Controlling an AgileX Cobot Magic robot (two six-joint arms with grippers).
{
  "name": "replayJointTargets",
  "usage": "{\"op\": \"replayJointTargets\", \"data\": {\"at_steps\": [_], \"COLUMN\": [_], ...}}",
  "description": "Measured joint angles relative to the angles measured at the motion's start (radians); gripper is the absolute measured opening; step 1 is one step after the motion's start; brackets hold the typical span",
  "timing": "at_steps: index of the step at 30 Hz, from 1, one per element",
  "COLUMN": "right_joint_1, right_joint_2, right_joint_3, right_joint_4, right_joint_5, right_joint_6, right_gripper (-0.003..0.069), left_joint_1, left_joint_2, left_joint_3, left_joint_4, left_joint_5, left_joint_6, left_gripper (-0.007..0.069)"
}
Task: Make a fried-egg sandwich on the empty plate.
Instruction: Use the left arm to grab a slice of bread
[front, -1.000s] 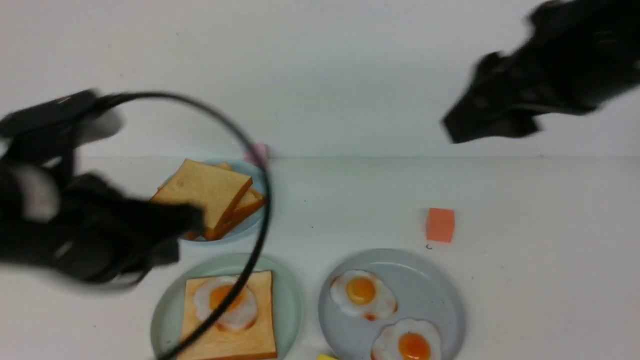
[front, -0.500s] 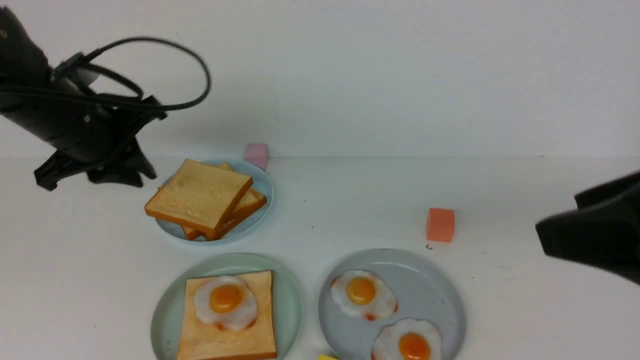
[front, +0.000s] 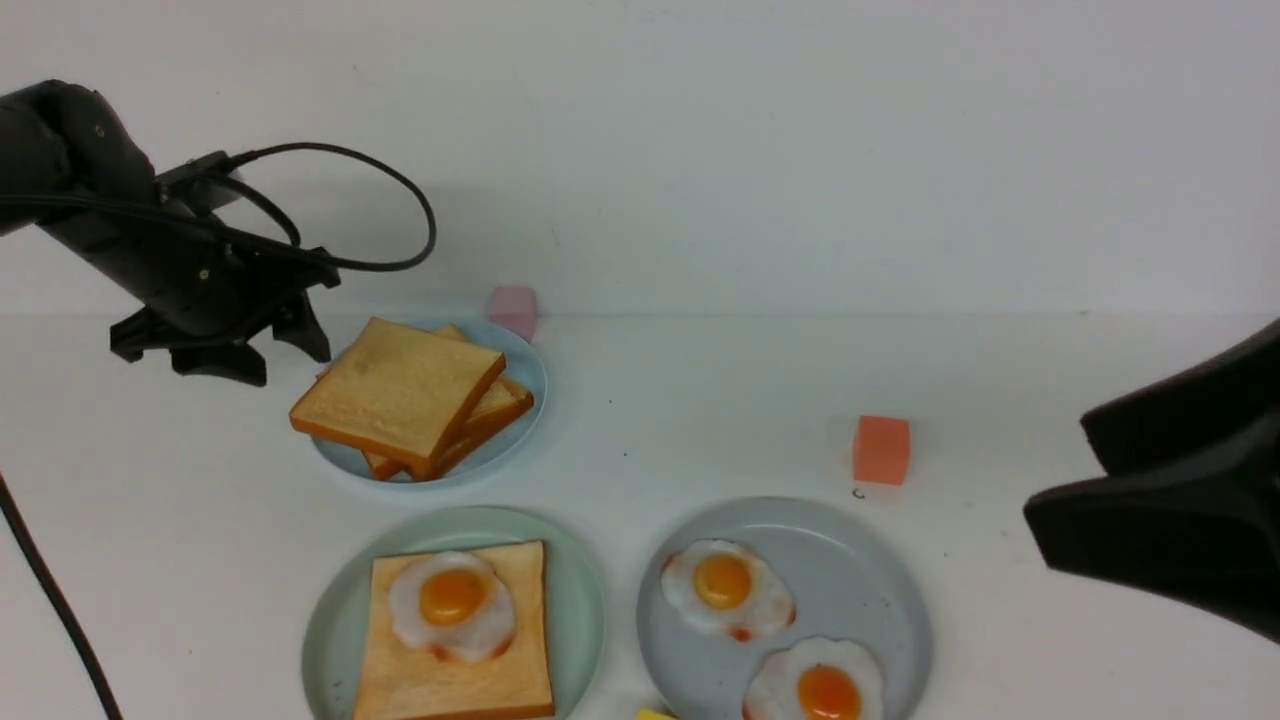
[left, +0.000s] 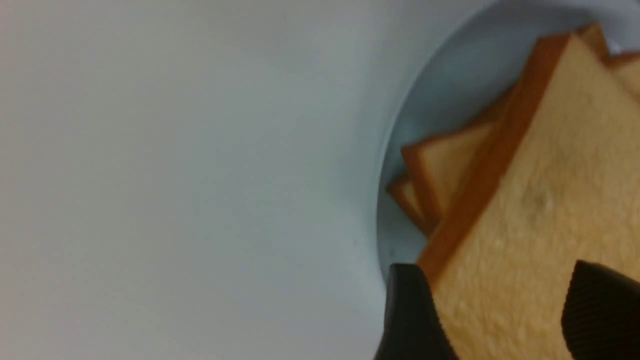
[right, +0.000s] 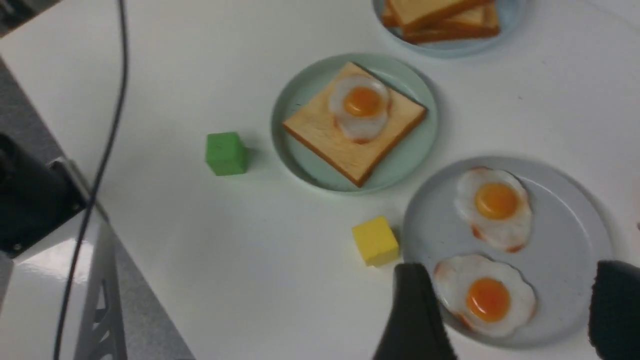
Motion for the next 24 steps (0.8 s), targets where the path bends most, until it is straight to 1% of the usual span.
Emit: {"op": "replayJointTargets", "data": {"at_steps": [2,6,10,11,14,15,16,17,18,19,21,24], "right_joint_1": [0.000,0.000,0.000,0.000,0.000,0.000,0.000,0.000,0.000,0.000,0.000,0.000], "right_joint_2": [0.000,0.000,0.000,0.000,0.000,0.000,0.000,0.000,0.000,0.000,0.000,0.000], "right_joint_3": [0.000,0.000,0.000,0.000,0.000,0.000,0.000,0.000,0.000,0.000,0.000,0.000], "right_joint_4": [0.025,0.026,0.027,0.029,0.029,0.029,0.029,0.029,0.029,0.029,0.029,0.029], "right_joint_5": [-0.010,-0.017,-0.021,-0.024,-0.029,-0.033,-0.033,-0.035,-0.036,-0.039,-0.040,-0.040], "right_joint_6": [-0.024,-0.033,-0.035,-0.035,-0.035,-0.035,-0.035,-0.035,-0.035,-0.035,-0.035,-0.035], "right_gripper": [0.0468,0.0468,0.0468,0.0468,0.0468,0.0468,0.0468,0.0468,0.0468,0.0468,0.0468,0.0468], "left_joint_1": [0.000,0.000,0.000,0.000,0.000,0.000,0.000,0.000,0.000,0.000,0.000,0.000], "left_joint_2": [0.010,0.033,0.059,0.072,0.082,0.089,0.090,0.090,0.090,0.090,0.090,0.088], "left_joint_3": [-0.009,-0.011,-0.011,-0.011,-0.011,-0.012,-0.013,-0.014,-0.014,-0.014,-0.014,-0.014], "left_joint_4": [0.002,0.002,-0.019,-0.036,-0.059,-0.072,-0.077,-0.080,-0.081,-0.081,-0.081,-0.080], "left_joint_5": [-0.035,-0.051,-0.045,-0.033,-0.022,-0.015,-0.015,-0.014,-0.014,-0.014,-0.011,-0.006], "left_joint_6": [0.008,0.020,0.040,0.063,0.086,0.112,0.119,0.129,0.129,0.135,0.140,0.151], "left_gripper": [0.0414,0.0413,0.0412,0.0403,0.0386,0.0358,0.0347,0.0312,0.0307,0.0258,0.0192,0.0060]}}
